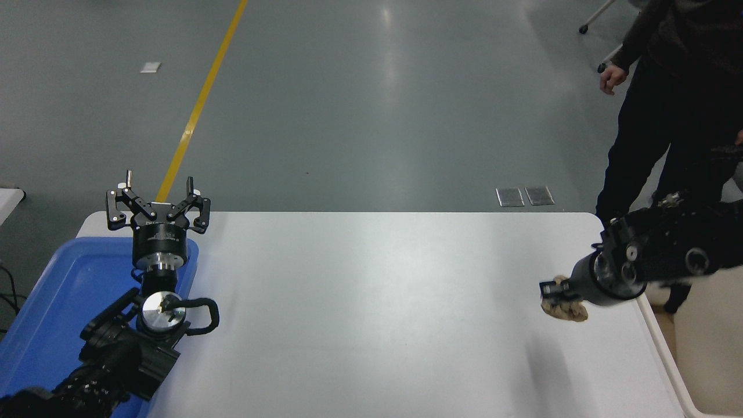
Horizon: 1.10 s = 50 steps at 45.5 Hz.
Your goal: Pick up paper ball place in dustbin
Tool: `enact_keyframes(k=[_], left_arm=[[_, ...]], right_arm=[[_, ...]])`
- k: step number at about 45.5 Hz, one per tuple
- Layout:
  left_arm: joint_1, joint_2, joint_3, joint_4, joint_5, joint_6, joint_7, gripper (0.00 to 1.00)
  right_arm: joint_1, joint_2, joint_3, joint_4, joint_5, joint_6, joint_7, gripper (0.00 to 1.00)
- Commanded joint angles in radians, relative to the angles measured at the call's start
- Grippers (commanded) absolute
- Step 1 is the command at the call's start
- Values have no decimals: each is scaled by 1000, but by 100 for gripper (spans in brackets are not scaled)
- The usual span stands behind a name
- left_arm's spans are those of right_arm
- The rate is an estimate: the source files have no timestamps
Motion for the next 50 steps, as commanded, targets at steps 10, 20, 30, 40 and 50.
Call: enact_keyframes(k=[10,20,30,40,50], left_arm=[[4,5,0,1,0,0,0,99],[1,5,0,1,-1,0,0,99],[1,5,0,1,-1,0,0,99],[1,5,0,1,-1,0,0,99],[3,5,0,1,-1,0,-2,99]], right_arm=[[610,-113,-24,101,123,404,1,0],[732,-121,-67,97,122,475,1,0],[713,-126,-181,58,64,464,2,0],[584,-211,-231,-67,-103,424,2,0],[248,-308,-248,-280,-291,225,-2,0]])
